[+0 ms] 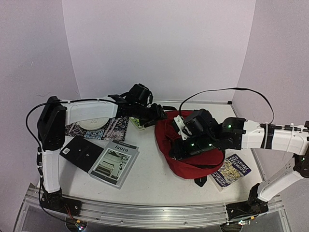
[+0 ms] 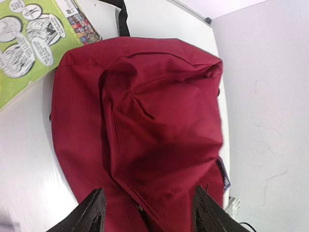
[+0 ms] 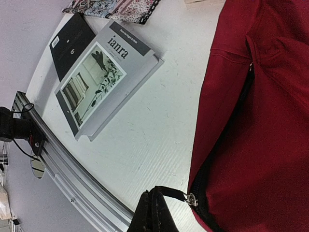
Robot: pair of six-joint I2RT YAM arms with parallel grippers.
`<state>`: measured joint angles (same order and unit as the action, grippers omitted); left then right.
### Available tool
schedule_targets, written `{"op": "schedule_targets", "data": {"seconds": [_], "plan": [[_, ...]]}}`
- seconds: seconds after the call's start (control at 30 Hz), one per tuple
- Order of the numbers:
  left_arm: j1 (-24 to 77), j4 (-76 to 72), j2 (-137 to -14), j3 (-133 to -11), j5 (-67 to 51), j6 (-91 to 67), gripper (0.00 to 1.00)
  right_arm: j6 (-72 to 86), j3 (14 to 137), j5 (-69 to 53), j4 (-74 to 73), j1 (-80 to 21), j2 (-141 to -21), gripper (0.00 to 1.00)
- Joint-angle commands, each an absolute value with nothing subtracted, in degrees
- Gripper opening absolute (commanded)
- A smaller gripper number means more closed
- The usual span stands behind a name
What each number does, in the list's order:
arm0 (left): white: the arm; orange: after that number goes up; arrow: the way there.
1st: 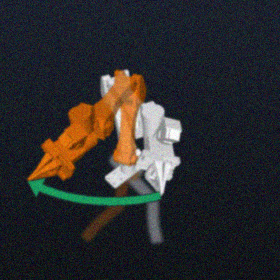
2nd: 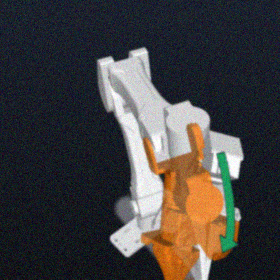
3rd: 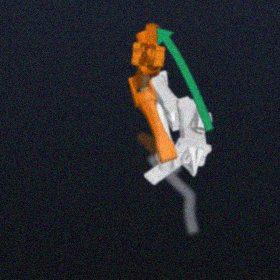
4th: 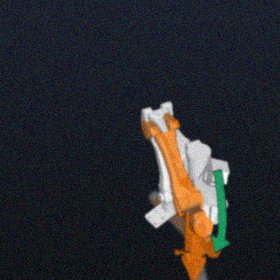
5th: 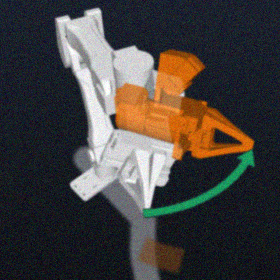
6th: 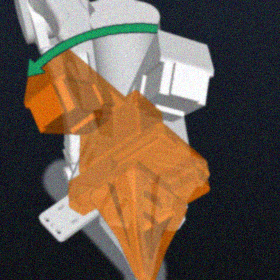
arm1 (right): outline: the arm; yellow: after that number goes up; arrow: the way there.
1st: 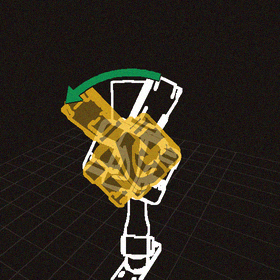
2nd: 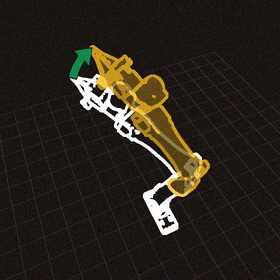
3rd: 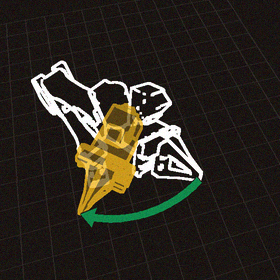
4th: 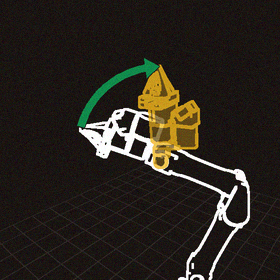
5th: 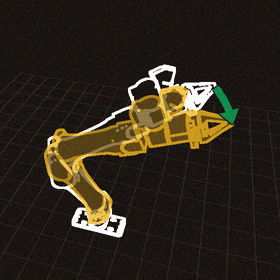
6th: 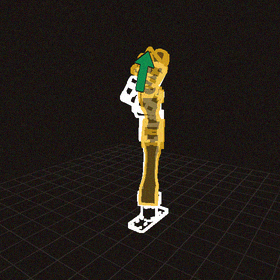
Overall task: Pack the student bag
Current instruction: Unzip the largest pocket of the student bag, then hold the student bag at the center of the board.
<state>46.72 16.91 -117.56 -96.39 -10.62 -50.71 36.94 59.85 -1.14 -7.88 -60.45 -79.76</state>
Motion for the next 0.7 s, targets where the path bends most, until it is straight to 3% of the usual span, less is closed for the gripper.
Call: {"op": "schedule_targets", "data": {"seconds": [0.0,0.4,0.67], "plan": [[47.1,16.2,-110.7,-89.5,-14.1,-54.3,0.63,34.0,63.9,-3.6,-3.5,-60.7,-83.1,0.0],[50.0,12.6,-110.0,-77.5,-20.0,-58.6,0.69,34.1,58.7,-6.8,-1.4,-60.8,-84.6,0.0],[52.6,6.8,-115.6,-78.8,-23.1,-62.6,0.7,34.5,56.9,-6.9,-1.2,-60.7,-84.0,0.0]]}}
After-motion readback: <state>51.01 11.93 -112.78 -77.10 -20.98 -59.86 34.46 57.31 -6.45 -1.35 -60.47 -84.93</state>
